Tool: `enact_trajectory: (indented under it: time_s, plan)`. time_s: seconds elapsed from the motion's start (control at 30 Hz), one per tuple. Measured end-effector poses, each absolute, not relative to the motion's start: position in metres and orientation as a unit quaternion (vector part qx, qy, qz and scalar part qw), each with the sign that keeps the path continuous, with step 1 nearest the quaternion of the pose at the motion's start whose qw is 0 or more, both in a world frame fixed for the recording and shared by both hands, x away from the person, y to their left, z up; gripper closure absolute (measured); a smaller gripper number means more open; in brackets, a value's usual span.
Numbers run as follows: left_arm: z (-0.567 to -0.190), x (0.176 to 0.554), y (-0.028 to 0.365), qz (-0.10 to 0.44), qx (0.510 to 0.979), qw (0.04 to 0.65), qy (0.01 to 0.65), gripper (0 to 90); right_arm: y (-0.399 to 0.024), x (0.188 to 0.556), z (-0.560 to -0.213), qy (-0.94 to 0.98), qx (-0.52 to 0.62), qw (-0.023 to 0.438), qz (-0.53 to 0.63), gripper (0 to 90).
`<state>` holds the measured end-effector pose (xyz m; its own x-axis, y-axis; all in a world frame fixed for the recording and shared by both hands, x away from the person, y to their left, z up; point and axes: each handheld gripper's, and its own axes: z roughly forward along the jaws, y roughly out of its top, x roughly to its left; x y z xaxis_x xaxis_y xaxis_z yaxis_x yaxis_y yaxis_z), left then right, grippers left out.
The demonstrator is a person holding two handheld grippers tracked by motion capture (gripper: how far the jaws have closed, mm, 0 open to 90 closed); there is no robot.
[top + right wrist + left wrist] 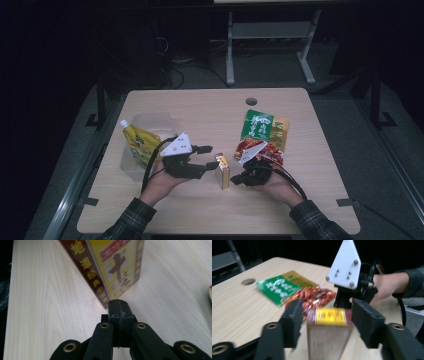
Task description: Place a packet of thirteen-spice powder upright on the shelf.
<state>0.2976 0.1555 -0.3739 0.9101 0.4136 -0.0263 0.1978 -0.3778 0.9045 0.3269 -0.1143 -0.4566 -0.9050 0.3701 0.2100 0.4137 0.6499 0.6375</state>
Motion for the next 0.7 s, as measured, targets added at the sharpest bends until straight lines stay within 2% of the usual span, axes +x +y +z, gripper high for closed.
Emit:
enact_trajectory:
  time_s: [0.07,0.23,0.27,0.33,0.7]
  plan:
    - [-0.379,0.29,0.165,0.101,0.829,0.513,0.199,55.7,-0.113,0.326,-0.46,-0.912,-0.207,0.03,-0.353,90.0]
    - [-0.399,0.276,0.189,0.09,0.847,0.461,0.249,83.9,-0.107,0.324,-0.464,-0.916,-0.189,0.027,-0.353,90.0]
    - [-0.399,0.276,0.189,0.09,0.847,0.461,0.249,86.0,-0.107,0.324,-0.464,-0.916,-0.189,0.027,-0.353,90.0]
    - [-0.408,0.27,0.202,0.073,0.851,0.446,0.267,88.1,-0.103,0.322,-0.465,-0.917,-0.184,0.03,-0.353,90.0]
    - [-0.418,0.254,0.228,0.062,0.857,0.426,0.284,85.4,-0.076,0.317,-0.467,-0.912,-0.17,0.032,-0.373,90.0]
